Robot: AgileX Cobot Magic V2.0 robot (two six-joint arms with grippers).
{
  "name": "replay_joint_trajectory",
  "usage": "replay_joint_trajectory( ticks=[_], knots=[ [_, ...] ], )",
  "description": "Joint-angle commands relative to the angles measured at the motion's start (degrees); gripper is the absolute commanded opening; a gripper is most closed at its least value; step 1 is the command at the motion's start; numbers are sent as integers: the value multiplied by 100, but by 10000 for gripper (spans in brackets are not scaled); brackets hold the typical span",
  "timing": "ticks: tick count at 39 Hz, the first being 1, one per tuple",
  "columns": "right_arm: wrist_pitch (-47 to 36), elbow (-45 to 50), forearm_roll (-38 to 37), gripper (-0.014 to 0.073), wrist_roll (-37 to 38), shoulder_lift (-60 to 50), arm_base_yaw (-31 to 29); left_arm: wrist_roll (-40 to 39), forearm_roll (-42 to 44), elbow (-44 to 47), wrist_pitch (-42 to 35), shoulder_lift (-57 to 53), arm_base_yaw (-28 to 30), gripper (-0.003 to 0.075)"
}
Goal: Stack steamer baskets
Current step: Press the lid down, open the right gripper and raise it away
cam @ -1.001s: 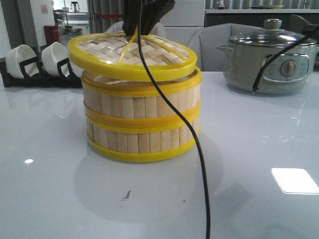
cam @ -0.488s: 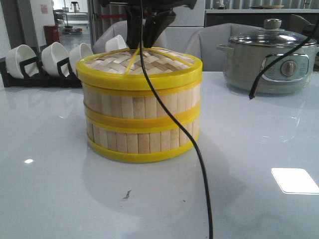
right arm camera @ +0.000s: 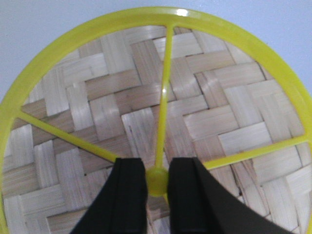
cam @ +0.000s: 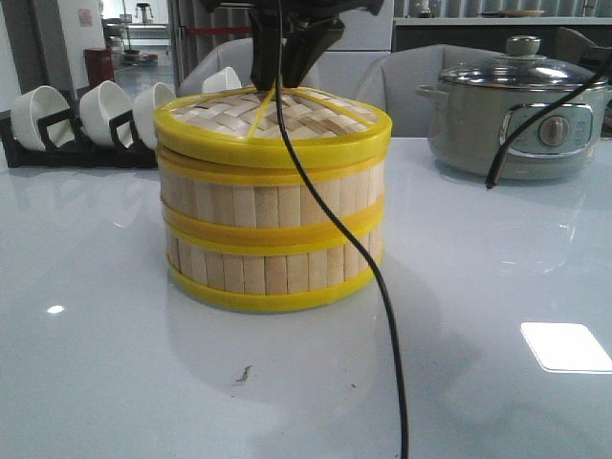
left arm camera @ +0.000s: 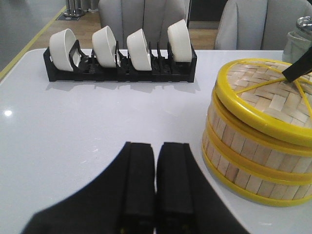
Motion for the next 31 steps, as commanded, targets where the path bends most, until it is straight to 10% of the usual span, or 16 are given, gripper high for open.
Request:
replay_joint_trajectory(
  ticks=[1, 31],
  knots=[
    [-393, -215, -36, 55, -25, -408, -40, -31, -21, -180, -497, 19, 13, 87],
    [-465, -215, 320, 55, -25, -217, -35, -31, -21, -180, -497, 19, 13, 87]
  ],
)
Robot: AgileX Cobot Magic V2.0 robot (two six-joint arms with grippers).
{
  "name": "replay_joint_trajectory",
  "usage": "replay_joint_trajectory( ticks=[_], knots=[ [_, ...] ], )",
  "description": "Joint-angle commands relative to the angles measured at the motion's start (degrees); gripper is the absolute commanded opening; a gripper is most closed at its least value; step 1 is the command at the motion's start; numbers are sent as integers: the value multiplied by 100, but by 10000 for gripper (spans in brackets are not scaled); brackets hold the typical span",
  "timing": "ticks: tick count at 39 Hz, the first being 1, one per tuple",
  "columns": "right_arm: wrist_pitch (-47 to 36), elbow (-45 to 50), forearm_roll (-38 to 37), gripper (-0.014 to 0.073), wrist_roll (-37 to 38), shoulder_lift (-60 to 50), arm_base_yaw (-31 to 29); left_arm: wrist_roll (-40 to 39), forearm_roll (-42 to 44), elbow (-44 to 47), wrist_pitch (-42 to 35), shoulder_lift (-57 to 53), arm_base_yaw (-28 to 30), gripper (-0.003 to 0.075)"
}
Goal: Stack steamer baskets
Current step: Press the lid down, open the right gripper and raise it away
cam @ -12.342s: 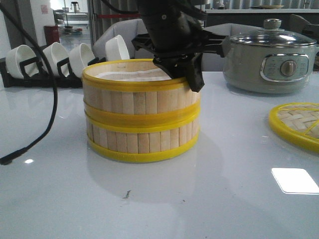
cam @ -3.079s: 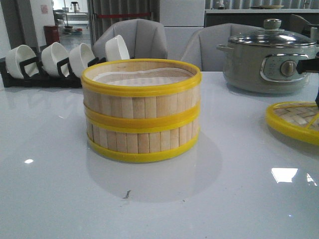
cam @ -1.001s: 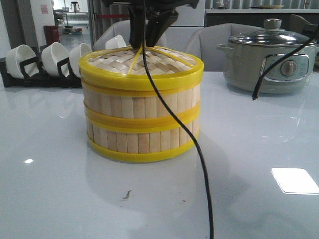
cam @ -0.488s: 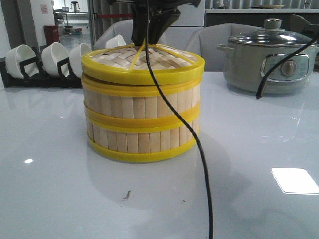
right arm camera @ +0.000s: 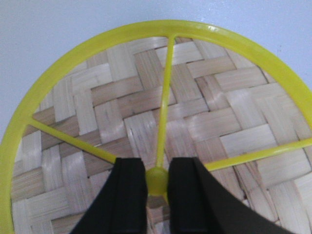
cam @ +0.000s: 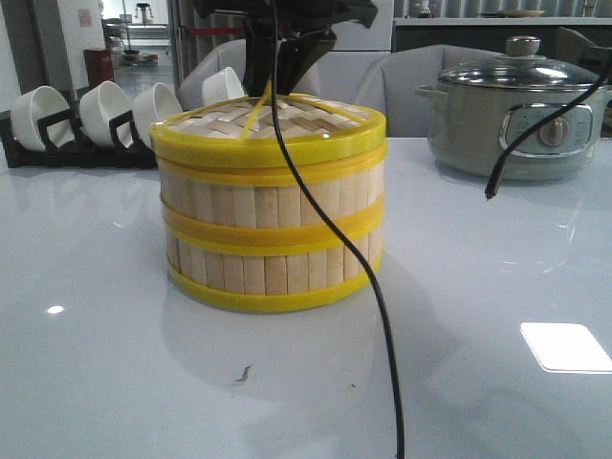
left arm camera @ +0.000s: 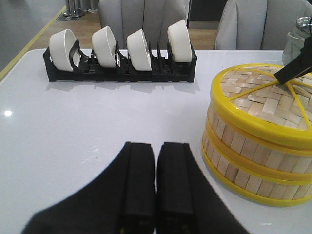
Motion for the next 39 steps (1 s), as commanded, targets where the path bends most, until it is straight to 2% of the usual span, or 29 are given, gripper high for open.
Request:
replay_joint_trajectory(
  ticks=[1, 18, 31, 35, 39],
  knots=[
    [-298, -198, 71, 55, -25, -342, -23, -31, -21, -180, -497, 19, 13, 87],
    [76, -198, 71, 55, -25, -342, -23, -31, -21, -180, -497, 19, 13, 87],
    [19, -198, 71, 62, -25, -342, -23, -31, -21, -180, -497, 19, 13, 87],
    [-15, -198, 71, 148, -25, -342, -23, -31, -21, -180, -497, 19, 13, 87],
    [-61, -198, 71, 350, -25, -342, -23, -31, -21, -180, -497, 19, 13, 87]
  ],
)
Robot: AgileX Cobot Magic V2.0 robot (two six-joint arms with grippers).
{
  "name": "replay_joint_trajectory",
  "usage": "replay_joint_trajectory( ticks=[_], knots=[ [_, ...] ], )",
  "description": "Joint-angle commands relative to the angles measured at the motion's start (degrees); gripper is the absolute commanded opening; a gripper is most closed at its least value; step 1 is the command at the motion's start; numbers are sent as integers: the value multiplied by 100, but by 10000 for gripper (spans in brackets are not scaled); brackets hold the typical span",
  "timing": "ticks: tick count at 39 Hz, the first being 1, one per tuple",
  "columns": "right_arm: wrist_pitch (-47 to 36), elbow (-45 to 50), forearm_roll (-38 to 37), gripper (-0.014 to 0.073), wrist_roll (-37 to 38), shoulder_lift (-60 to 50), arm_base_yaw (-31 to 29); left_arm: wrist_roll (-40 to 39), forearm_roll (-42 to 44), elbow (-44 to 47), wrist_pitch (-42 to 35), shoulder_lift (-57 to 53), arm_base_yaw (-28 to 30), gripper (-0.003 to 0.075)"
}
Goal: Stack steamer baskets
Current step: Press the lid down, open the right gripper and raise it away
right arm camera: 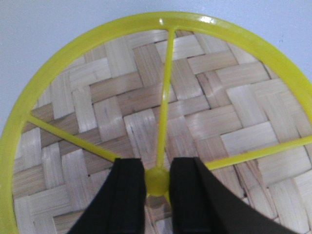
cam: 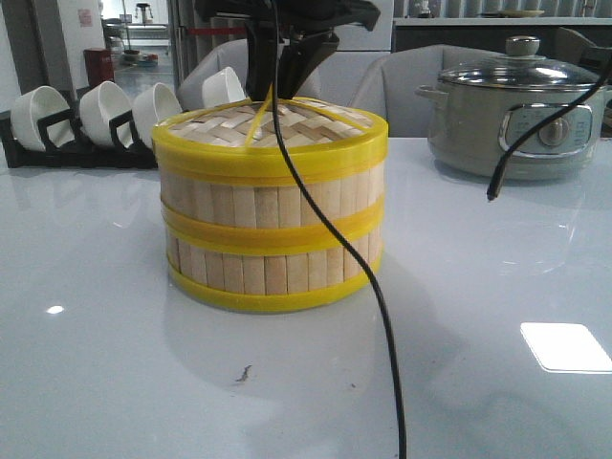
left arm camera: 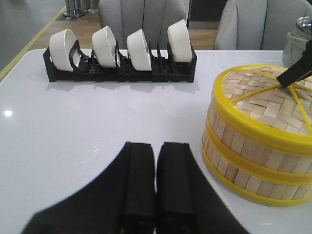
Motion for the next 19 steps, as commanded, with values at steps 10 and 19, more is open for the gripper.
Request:
replay_joint_trajectory(
  ticks=[10, 19],
  knots=[
    [-626, -189, 40, 538, -25, -563, -28, -31, -21, -180, -497, 19, 13, 87],
    [-1078, -95, -110, 538, -25, -1045, -236, -31, -21, -180, -497, 19, 13, 87]
  ],
)
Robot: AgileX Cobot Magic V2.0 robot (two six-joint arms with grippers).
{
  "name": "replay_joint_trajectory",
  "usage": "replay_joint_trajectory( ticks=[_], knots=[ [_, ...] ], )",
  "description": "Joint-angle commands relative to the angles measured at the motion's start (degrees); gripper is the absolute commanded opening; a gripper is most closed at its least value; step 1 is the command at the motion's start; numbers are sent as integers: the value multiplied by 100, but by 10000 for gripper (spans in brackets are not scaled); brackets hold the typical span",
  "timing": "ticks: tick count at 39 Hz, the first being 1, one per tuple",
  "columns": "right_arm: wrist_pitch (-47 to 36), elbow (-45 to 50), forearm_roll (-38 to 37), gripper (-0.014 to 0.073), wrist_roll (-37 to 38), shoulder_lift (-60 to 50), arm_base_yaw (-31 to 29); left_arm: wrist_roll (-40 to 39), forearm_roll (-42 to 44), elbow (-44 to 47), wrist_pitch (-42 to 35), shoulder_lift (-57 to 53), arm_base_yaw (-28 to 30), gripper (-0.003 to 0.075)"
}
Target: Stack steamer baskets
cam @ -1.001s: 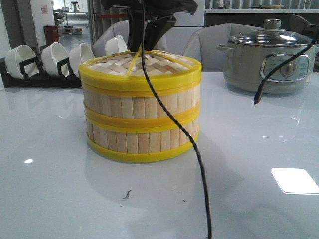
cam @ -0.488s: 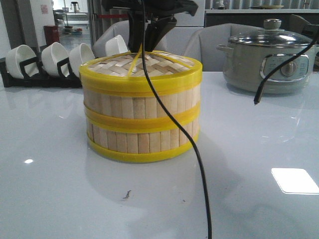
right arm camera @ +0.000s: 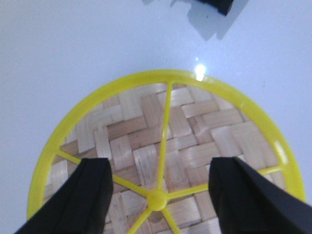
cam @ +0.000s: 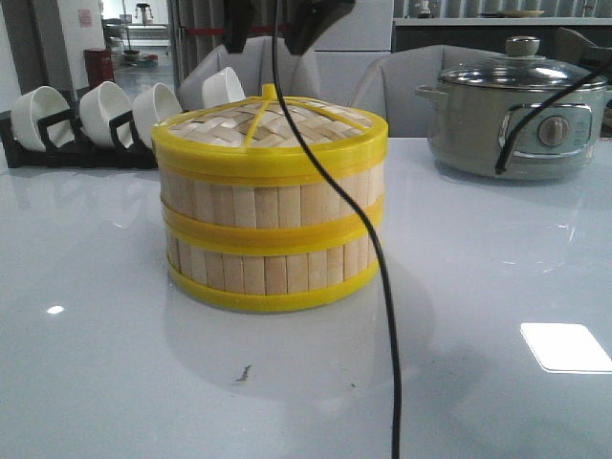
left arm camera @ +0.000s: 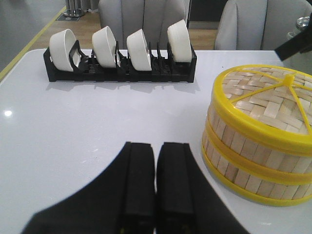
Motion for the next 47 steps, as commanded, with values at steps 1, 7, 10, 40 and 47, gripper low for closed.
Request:
replay_joint_trajectory(
  ticks=[1, 7, 10, 40, 47],
  knots=[
    [-574, -63, -117, 538, -25, -729, -221, -31, -21, -180, -497, 19, 13, 87],
    [-1098, 640, -195, 538, -25, -1434, -614, -31, -21, -180, -497, 19, 13, 87],
    [-1460, 1258, -195, 538, -25, -1932, -872, -31, -21, -180, -497, 19, 13, 87],
    [-4396, 7967, -195, 538, -25, -7179, -3458, -31, -21, -180, -497, 19, 13, 87],
    [-4661, 9107, -195, 538, -25, -8281, -3749, -31, -21, -180, -497, 19, 13, 87]
  ],
)
